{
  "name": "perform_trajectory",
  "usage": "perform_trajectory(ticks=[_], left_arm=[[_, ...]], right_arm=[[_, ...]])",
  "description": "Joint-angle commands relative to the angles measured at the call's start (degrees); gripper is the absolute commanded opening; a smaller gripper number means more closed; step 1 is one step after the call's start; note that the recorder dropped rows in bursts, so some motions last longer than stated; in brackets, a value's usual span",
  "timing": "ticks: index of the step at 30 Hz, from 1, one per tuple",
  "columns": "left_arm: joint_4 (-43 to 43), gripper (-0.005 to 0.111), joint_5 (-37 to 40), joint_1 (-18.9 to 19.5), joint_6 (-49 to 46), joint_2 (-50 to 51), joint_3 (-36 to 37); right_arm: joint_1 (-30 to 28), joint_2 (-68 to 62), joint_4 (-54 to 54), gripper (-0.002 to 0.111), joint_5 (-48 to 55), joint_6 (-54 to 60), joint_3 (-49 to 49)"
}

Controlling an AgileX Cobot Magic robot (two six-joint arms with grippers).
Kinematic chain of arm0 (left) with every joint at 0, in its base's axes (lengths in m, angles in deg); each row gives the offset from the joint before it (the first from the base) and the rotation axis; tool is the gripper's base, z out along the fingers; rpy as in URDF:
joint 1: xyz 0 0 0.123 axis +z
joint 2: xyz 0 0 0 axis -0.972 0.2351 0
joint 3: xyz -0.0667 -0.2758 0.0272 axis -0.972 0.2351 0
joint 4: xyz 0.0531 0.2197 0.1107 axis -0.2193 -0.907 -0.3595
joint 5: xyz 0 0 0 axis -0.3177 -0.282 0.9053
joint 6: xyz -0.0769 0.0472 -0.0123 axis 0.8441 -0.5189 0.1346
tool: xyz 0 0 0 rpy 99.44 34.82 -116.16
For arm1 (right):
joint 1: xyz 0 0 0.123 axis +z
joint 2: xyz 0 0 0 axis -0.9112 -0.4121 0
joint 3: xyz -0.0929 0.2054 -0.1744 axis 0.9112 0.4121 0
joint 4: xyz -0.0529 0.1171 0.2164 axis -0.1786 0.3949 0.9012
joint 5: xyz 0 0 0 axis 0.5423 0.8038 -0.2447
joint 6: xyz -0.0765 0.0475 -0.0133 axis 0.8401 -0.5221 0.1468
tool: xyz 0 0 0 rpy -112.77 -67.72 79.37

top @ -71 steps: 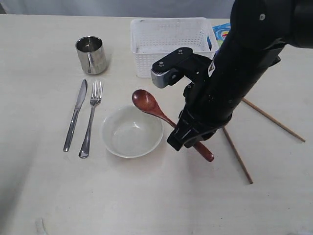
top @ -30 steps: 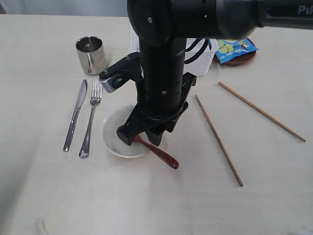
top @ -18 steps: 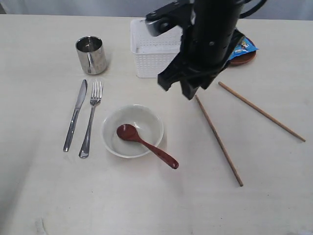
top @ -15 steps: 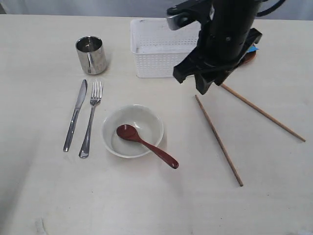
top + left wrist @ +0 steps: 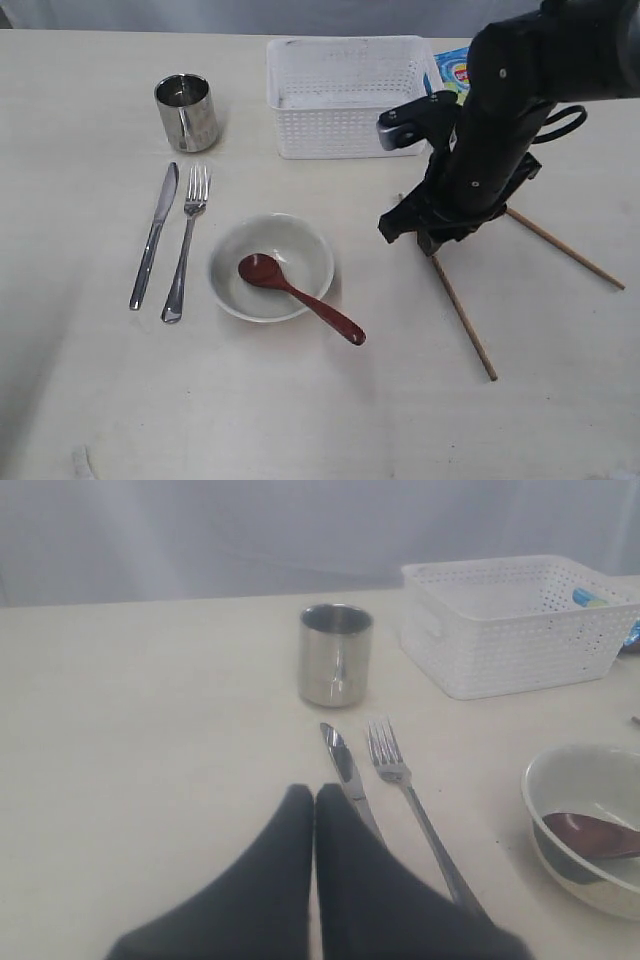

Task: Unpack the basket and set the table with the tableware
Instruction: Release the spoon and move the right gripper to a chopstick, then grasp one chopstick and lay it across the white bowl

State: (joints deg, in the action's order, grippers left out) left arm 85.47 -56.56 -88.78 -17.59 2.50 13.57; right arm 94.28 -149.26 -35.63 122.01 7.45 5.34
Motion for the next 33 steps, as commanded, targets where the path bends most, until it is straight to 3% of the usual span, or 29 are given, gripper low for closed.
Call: perform_trajectory(ticks=[1,7,10,13,25,33], left_arm=[[-0.10,0.000,-0.10,-0.33,0.15,-0.19,0.18],[-0.10,0.000,-0.10,-0.33,0.15,-0.19,0.18],[-0.10,0.000,-0.10,-0.33,0.15,-0.19,0.18],[-0.10,0.000,-0.10,-0.33,0.15,-0.19,0.18],[-0.10,0.000,-0.10,-0.33,0.15,-0.19,0.18],[-0.10,0.000,-0.10,-0.33,0.15,-0.19,0.18]], right_arm=[[-0.34,-3.40,-0.53,0.040,-1.39,-0.20,0.30],[-0.34,-8.02,-0.53,0.038,-1.63,-0.26,0.30],[-0.34,-9.70,-0.53,0.023,-2.01,-0.34,0.30],[-0.34,-9.85,-0.53,0.000,-2.01,-0.46,0.30],[1.33,6.87,7.32,-0.001,2.80,-1.08,-1.38],[10.33,12.67,24.83,-0.001,-6.12,-3.22,-1.38]])
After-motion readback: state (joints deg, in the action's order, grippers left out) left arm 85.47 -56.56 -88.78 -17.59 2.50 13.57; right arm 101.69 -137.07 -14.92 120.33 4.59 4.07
